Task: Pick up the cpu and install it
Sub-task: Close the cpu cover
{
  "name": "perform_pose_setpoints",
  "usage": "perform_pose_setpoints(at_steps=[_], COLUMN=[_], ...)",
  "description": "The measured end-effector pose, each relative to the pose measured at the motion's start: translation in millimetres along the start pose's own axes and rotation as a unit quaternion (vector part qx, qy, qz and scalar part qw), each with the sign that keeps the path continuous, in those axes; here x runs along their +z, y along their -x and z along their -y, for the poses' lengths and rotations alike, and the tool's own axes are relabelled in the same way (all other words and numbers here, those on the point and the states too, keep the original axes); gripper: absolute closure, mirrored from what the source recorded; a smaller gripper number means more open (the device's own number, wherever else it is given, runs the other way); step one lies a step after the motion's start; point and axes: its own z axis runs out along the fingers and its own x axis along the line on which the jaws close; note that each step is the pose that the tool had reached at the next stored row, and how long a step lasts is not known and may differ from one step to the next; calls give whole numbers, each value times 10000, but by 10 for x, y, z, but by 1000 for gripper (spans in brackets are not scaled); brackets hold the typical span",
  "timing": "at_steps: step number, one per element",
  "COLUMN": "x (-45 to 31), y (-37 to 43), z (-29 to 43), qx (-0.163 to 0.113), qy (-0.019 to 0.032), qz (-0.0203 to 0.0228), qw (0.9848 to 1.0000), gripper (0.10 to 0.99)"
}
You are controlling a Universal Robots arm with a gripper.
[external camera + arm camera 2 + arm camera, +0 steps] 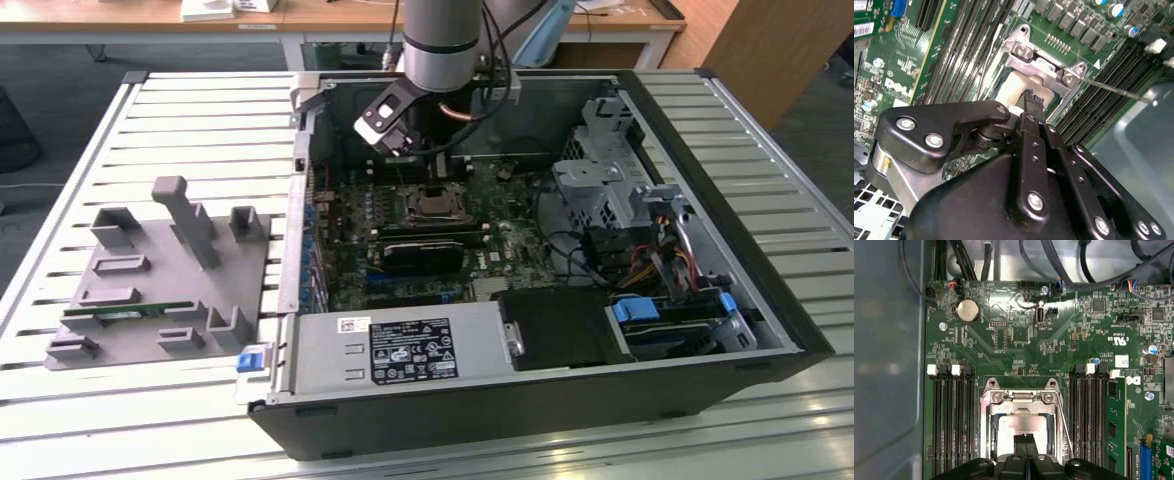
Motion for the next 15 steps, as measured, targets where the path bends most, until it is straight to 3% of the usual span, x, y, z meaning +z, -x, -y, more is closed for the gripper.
perform_pose_setpoints(at_steps=[9,15], x=[56,114], y=[0,0], z=[123,141], qx=[-1,-2], qy=[0,0], qz=[0,-1], qw=[10000,10000], gripper=[980,980])
